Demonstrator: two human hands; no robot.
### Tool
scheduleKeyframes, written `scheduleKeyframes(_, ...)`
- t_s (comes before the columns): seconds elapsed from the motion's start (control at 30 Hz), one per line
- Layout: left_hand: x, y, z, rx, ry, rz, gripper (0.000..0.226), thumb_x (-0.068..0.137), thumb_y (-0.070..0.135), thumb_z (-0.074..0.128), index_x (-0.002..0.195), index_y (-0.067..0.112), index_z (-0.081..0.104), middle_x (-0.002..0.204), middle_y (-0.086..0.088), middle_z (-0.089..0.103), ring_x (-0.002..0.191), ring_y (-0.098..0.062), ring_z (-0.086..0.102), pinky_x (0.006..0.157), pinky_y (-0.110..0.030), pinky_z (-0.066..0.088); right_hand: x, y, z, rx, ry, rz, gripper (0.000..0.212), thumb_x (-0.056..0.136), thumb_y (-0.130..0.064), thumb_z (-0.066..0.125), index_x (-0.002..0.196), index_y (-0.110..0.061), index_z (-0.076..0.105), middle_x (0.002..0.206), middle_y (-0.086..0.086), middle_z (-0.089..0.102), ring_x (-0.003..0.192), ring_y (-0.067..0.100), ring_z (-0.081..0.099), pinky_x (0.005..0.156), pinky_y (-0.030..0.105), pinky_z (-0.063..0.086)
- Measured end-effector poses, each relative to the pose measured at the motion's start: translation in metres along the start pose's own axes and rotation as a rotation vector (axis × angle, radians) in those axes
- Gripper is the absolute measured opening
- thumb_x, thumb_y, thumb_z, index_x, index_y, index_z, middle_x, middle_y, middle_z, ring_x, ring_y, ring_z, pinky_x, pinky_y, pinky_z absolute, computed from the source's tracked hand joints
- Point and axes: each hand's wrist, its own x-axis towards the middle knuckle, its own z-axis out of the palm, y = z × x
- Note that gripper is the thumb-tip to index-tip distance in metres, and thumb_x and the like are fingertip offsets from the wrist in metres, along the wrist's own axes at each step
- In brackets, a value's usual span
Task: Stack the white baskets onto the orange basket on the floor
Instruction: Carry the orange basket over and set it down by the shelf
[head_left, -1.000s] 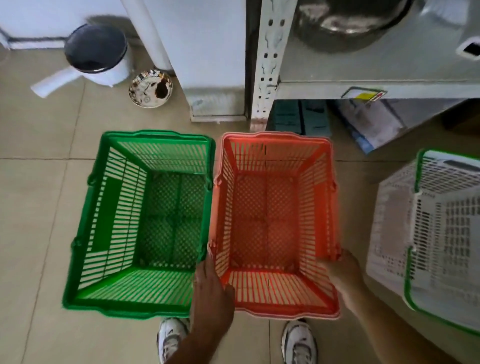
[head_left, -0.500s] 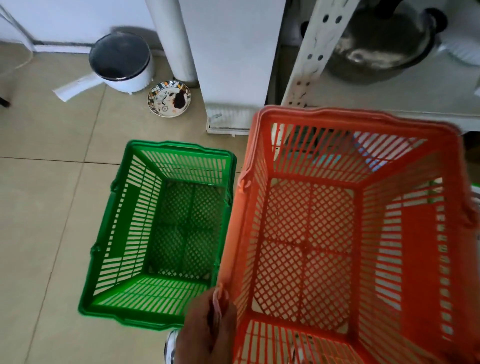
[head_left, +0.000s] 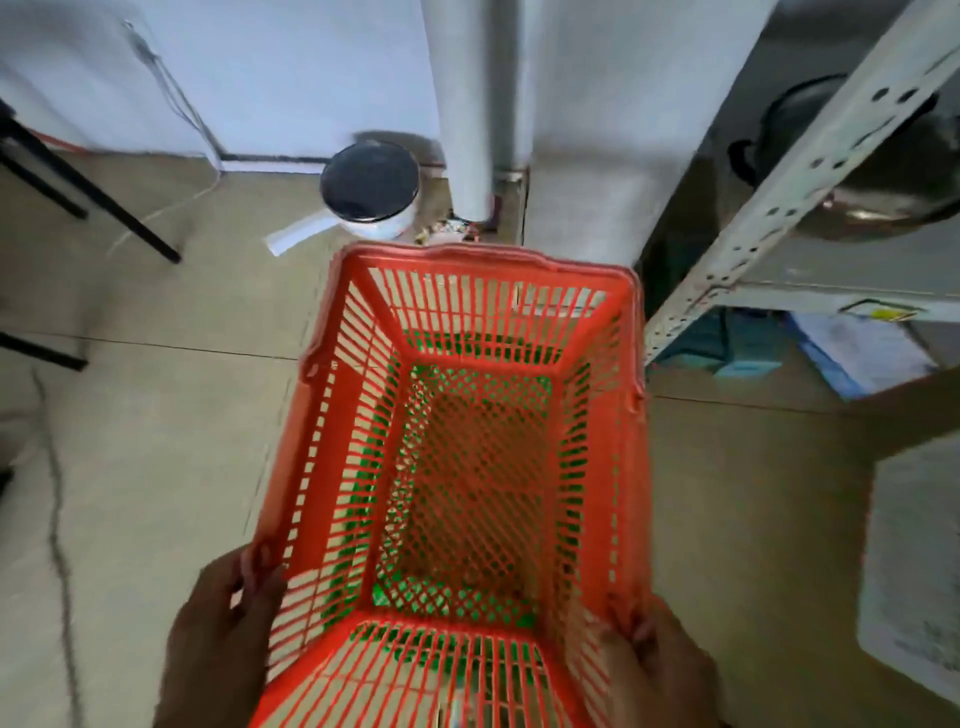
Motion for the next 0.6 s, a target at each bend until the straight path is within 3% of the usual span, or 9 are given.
scheduleKeyframes(0.13, 0.025, -0.031, 0.04, 0.059, -0.182, -0.018, 0.038, 0.085, 0.023, 0.07, 0.121, 0.011, 0.064, 0.121, -0.012, 0.062, 0.107, -0.028, 0.06, 0.086, -0.029, 0.043, 0.017, 0.013, 0.046, -0.175, 0.016, -0.05, 0.014, 0.083, -0.027, 0.07, 0.082, -0.03, 0.056, 0.055, -0.003, 0.06, 0.055, 0.002, 0.056, 0.064, 0.026, 0.048)
scheduleKeyframes(0.17, 0.033, -0.043, 0.05, 0.119, -0.218, -0.017, 0.041, 0.087, 0.025, 0.068, 0.125, 0.009, 0.063, 0.131, -0.016, 0.058, 0.119, -0.032, 0.056, 0.094, -0.036, 0.041, 0.025, 0.018, 0.055, -0.255, -0.003, -0.037, 0.015, 0.086, -0.03, 0.066, 0.1, -0.026, 0.061, 0.077, -0.005, 0.067, 0.076, 0.009, 0.061, 0.076, 0.035, 0.052)
scheduleKeyframes(0.2, 0.039, -0.052, 0.059, 0.156, -0.263, -0.021, 0.045, 0.088, 0.03, 0.064, 0.128, 0.009, 0.061, 0.14, -0.019, 0.052, 0.13, -0.034, 0.048, 0.101, -0.042, 0.037, 0.032, 0.024, 0.063, -0.335, -0.02, -0.013, 0.036, 0.088, -0.033, 0.062, 0.122, -0.02, 0.058, 0.109, 0.003, 0.065, 0.102, 0.019, 0.059, 0.091, 0.041, 0.05)
scheduleKeyframes(0.23, 0.044, -0.06, 0.067, 0.184, -0.302, -0.025, 0.049, 0.09, 0.036, 0.059, 0.132, 0.012, 0.059, 0.146, -0.02, 0.046, 0.138, -0.033, 0.04, 0.105, -0.045, 0.033, 0.041, 0.031, 0.071, -0.417, -0.037, 0.018, 0.054, 0.09, -0.035, 0.059, 0.14, -0.019, 0.046, 0.137, 0.009, 0.051, 0.124, 0.026, 0.048, 0.103, 0.045, 0.044)
scheduleKeyframes(0.3, 0.049, -0.07, 0.084, 0.231, -0.375, -0.034, 0.055, 0.093, 0.042, 0.051, 0.142, 0.018, 0.05, 0.152, -0.017, 0.042, 0.144, -0.029, 0.032, 0.108, -0.044, 0.03, 0.059, 0.051, 0.087, -0.435, -0.163, 0.1, 0.071, 0.092, -0.038, 0.055, 0.153, -0.024, 0.022, 0.154, 0.011, 0.032, 0.136, 0.03, 0.04, 0.109, 0.047, 0.04)
scheduleKeyframes(0.37, 0.05, -0.077, 0.096, 0.208, -0.469, -0.07, 0.06, 0.093, 0.038, 0.048, 0.149, 0.019, 0.038, 0.149, -0.011, 0.048, 0.138, -0.03, 0.042, 0.105, -0.04, 0.033, 0.074, 0.071, 0.1, -0.283, -0.289, 0.22, 0.074, 0.086, -0.042, 0.061, 0.148, -0.024, 0.025, 0.137, 0.007, 0.057, 0.114, 0.025, 0.063, 0.096, 0.049, 0.053)
scheduleKeyframes(0.43, 0.052, -0.086, 0.104, 0.201, -0.509, -0.092, 0.067, 0.086, 0.042, 0.042, 0.149, 0.024, 0.035, 0.14, -0.007, 0.056, 0.125, -0.032, 0.054, 0.099, -0.039, 0.039, 0.081, 0.09, 0.107, -0.213, -0.346, 0.251, 0.048, 0.084, -0.031, 0.064, 0.128, -0.021, 0.048, 0.111, 0.001, 0.073, 0.089, 0.018, 0.072, 0.084, 0.045, 0.059)
scheduleKeyframes(0.5, 0.052, -0.097, 0.108, 0.192, -0.528, -0.12, 0.063, 0.082, 0.047, 0.04, 0.143, 0.032, 0.038, 0.132, -0.005, 0.061, 0.115, -0.033, 0.06, 0.096, -0.044, 0.045, 0.075, 0.084, 0.101, -0.243, -0.327, 0.242, 0.015, 0.09, -0.02, 0.056, 0.104, -0.022, 0.059, 0.091, -0.002, 0.074, 0.075, 0.012, 0.069, 0.072, 0.035, 0.059)
scheduleKeyframes(0.6, 0.036, -0.095, 0.116, 0.161, -0.574, -0.175, 0.058, 0.082, 0.046, 0.042, 0.138, 0.034, 0.039, 0.125, -0.003, 0.063, 0.108, -0.03, 0.062, 0.093, -0.047, 0.048, 0.07, 0.082, 0.082, -0.218, -0.291, 0.266, 0.014, 0.096, -0.01, 0.047, 0.095, -0.018, 0.058, 0.071, -0.013, 0.058, 0.059, 0.001, 0.055, 0.05, 0.017, 0.043)
